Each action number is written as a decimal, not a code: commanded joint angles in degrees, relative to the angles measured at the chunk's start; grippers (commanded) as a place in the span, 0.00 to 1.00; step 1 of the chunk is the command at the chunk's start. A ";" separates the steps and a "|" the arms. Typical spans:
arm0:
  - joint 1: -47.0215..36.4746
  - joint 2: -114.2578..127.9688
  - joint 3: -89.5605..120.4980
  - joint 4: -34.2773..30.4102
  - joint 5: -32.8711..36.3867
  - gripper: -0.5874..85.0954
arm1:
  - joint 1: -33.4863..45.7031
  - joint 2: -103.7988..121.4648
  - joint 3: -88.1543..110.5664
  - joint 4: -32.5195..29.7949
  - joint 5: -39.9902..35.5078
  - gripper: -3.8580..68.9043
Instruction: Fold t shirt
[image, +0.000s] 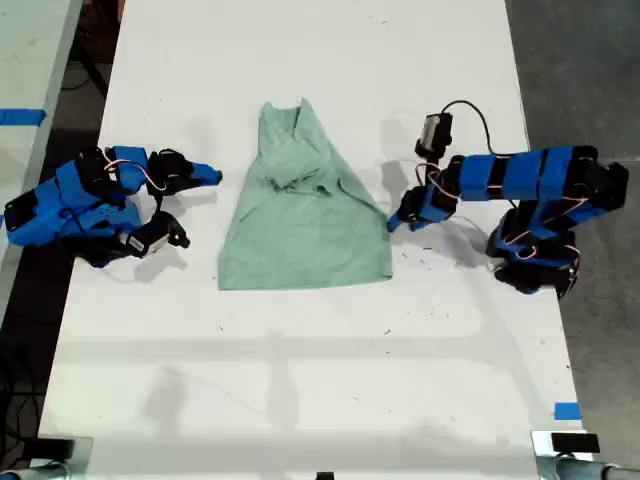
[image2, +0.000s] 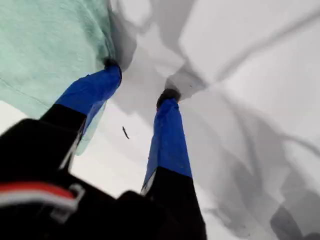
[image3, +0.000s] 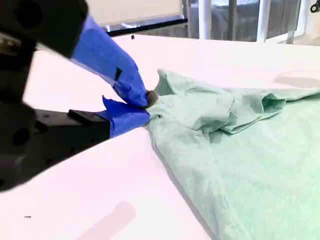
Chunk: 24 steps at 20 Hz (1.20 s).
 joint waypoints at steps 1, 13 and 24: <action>-0.53 0.53 -0.18 0.26 -0.97 0.01 | -1.93 2.37 -4.48 -1.85 -1.58 0.31; -0.35 0.53 -0.18 0.26 -0.97 0.01 | -2.64 -19.78 -20.57 2.99 -6.77 0.18; -0.44 0.53 -0.18 0.26 -0.97 0.01 | -4.83 -6.68 -26.98 8.17 -2.90 0.04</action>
